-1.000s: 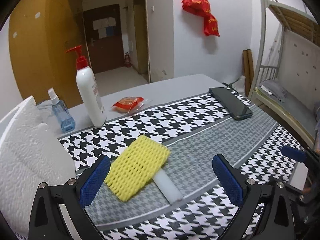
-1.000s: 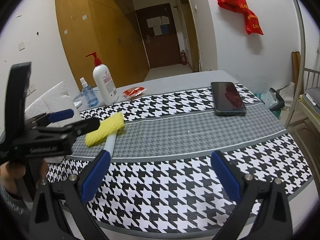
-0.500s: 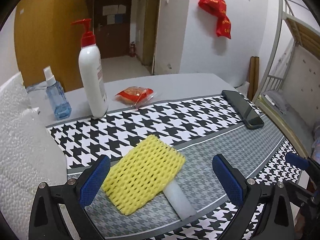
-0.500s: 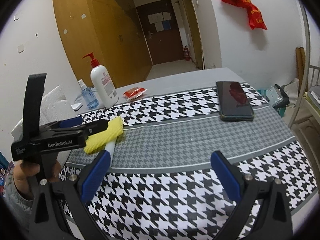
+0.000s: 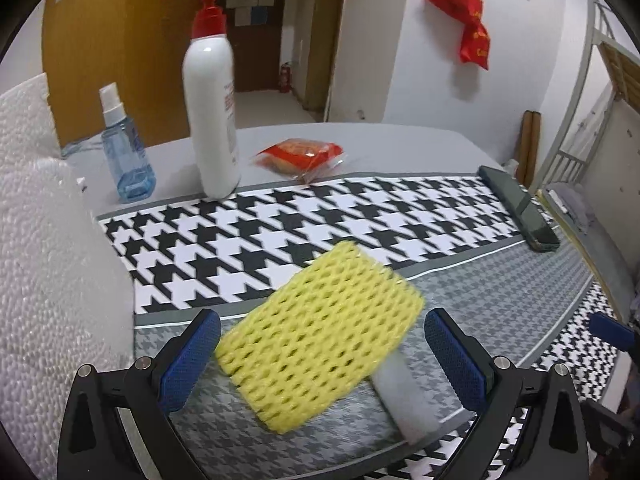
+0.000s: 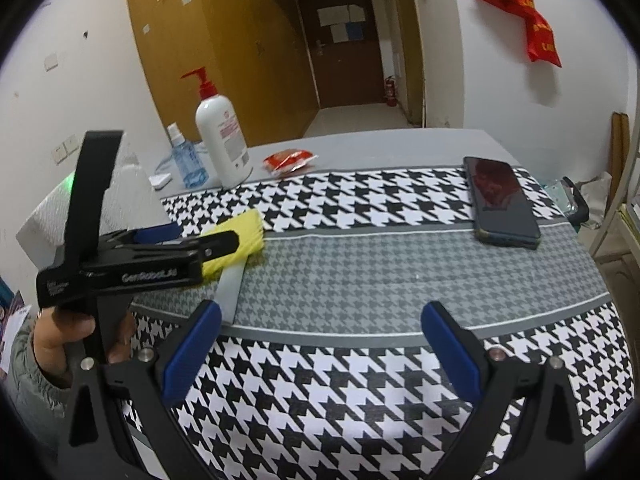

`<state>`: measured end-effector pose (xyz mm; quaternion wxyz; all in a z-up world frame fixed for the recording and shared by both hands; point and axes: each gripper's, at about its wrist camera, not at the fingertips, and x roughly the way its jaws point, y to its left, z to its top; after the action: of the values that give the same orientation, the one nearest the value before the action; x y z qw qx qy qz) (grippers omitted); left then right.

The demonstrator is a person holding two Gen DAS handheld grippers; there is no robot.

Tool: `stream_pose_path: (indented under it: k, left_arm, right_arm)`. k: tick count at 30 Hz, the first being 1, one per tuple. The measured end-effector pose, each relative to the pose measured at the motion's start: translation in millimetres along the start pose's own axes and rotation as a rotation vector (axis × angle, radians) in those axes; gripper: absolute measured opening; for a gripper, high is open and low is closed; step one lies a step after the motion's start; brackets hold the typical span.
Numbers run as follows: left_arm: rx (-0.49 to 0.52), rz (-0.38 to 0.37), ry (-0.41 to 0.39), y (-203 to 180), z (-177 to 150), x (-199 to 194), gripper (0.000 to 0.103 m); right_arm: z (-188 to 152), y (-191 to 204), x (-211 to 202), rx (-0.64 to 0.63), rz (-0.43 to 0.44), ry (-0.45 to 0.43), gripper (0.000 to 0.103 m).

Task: Organize soft objects
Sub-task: 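Lower the left gripper onto the yellow foam net and close it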

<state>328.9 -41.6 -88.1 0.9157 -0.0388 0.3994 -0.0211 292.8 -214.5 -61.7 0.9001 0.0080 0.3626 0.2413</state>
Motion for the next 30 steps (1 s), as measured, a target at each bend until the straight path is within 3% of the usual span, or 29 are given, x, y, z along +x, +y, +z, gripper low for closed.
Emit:
stream_pose_path:
  k: [17,22,30]
  left_arm:
    - [-0.008,0.012,0.061,16.4,-4.5,11.6,0.102]
    - [-0.073,-0.030,0.073,31.3,-3.5,10.4,0.097]
    - [-0.059,-0.047,0.088,26.3,-4.2,11.7,0.086]
  right_arm:
    - [5.2,19.9,21.3,-0.076,0.032,0.058,0.101]
    - [5.1,24.0,24.8,-0.090,0.041,0.067,0.101]
    - [4.9,26.6,29.2,-0.094,0.042,0.078,0.101]
